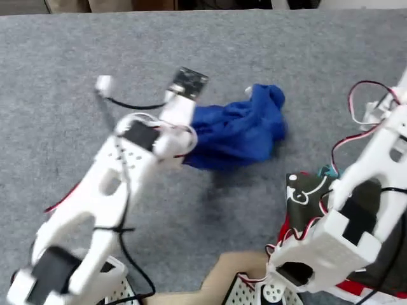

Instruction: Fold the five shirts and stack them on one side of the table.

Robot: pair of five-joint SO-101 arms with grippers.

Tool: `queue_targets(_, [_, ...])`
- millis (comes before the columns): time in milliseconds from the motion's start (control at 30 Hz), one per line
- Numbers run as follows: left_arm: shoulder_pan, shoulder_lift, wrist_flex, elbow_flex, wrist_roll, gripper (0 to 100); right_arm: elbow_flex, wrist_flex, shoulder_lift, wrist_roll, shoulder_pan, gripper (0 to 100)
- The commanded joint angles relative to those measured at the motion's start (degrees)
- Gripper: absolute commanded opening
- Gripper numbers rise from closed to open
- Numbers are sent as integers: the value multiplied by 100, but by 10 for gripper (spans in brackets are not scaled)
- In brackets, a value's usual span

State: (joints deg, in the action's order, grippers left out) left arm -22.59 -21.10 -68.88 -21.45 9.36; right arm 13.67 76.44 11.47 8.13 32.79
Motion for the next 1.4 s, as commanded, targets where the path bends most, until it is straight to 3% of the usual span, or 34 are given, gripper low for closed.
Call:
queue_targets(0, [633, -1033, -615, 316, 457, 19, 233, 246, -22, 9, -541, 357])
queue_targets(200, [2954, -2149, -1266, 264, 1521, 19, 233, 413, 75, -299, -1754, 357])
queue_targets(333, [4308, -2334, -1345, -44, 2180, 19, 286, 413, 382, -624, -3020, 357])
queue_targets(533, [4826, -2352, -1310, -1081, 2444, 19, 1200, 774, 1437, -853, -5262, 357])
queue_targets(667, [4853, -2352, -1319, -1275, 2435, 19, 2510, 1213, 2563, -853, -6149, 357])
queue_targets(967, [5767, -2352, -1345, -1354, 2734, 19, 6237, 1275, 5560, -870, -6202, 342])
queue_targets(1167, [6435, -2352, -1336, -1371, 3147, 19, 8101, 1046, 7099, -844, -6149, 159])
queue_targets(1267, [6769, -2352, -1301, -1354, 3182, 19, 8171, 1064, 7134, -844, -6141, 26])
queue_targets(1367, [7024, -2352, -1099, -1363, 3165, 19, 8101, 1354, 6870, -870, -5947, 20])
